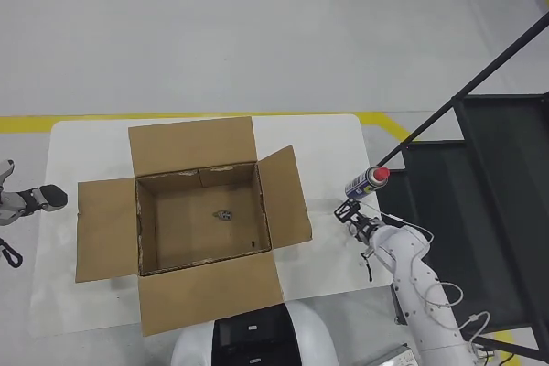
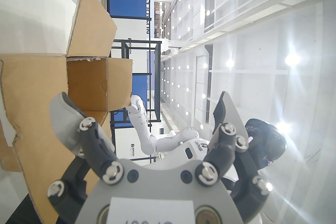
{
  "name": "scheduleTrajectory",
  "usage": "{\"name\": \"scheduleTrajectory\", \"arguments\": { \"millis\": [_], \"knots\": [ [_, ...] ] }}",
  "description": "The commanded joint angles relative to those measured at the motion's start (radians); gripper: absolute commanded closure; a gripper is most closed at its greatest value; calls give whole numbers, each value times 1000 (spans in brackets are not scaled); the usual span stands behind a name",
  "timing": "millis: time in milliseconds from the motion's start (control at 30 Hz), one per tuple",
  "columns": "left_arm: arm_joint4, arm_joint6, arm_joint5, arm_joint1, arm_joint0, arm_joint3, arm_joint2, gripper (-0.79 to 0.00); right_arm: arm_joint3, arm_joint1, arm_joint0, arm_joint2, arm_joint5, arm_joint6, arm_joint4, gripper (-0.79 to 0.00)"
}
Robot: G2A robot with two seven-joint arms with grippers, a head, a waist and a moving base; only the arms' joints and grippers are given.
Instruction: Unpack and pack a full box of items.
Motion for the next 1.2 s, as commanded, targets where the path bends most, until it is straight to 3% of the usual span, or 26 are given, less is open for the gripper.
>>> {"name": "scheduleTrajectory", "arguments": {
  "millis": [0,300,633,800,967,1167],
  "knots": [
    [0,0,0,0,0,0,0,-785,9,1,6,-5,6,-2,-1,-360],
    [0,0,0,0,0,0,0,-785,9,4,13,-5,40,-28,17,-363],
    [0,0,0,0,0,0,0,-785,-269,27,-164,89,-77,-53,55,-397],
    [0,0,0,0,0,0,0,-785,-412,34,-224,100,-162,-97,108,-533],
    [0,0,0,0,0,0,0,-785,-528,41,-259,108,-257,-106,228,-785],
    [0,0,0,0,0,0,0,-785,-624,47,-249,101,-317,-77,407,-785]
  ]
}}
